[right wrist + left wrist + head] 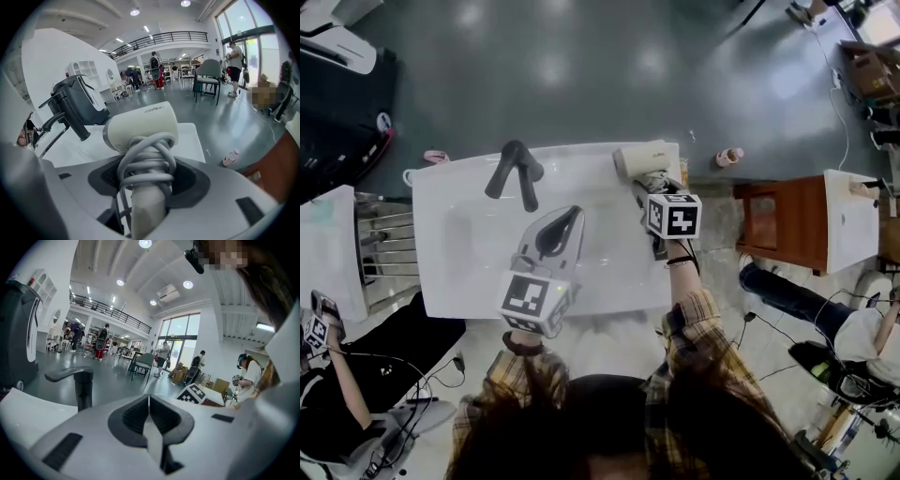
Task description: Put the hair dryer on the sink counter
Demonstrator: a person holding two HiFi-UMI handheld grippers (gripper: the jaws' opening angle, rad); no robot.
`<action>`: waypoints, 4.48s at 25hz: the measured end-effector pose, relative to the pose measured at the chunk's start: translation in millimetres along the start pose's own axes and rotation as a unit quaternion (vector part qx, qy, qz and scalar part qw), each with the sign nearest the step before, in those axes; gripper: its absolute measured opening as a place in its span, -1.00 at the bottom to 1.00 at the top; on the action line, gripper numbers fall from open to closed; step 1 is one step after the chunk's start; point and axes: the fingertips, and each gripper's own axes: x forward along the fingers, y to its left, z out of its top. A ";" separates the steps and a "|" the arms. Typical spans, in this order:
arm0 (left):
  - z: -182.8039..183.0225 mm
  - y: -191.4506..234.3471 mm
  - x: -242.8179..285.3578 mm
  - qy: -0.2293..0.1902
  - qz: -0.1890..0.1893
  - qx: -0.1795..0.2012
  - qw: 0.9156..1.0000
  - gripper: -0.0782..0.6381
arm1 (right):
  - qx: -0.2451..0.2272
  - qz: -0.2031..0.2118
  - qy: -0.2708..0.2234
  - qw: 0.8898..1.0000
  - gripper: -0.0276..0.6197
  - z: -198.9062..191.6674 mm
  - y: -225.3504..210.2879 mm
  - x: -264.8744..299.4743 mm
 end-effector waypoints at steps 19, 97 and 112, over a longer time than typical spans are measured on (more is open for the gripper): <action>11.9 7.8 -6.9 -0.013 0.010 -0.006 1.000 -0.73 | -0.049 0.014 0.008 0.999 -0.01 5.4 3.0 -13.0; 164.2 1.6 -88.2 -0.164 0.056 0.085 0.981 -0.73 | -0.235 0.234 -0.307 0.892 -0.87 181.2 256.2 -233.5; 158.9 3.4 -82.7 -0.155 0.057 0.089 0.982 -0.73 | -0.242 0.236 -0.299 0.892 -0.87 176.9 251.7 -225.6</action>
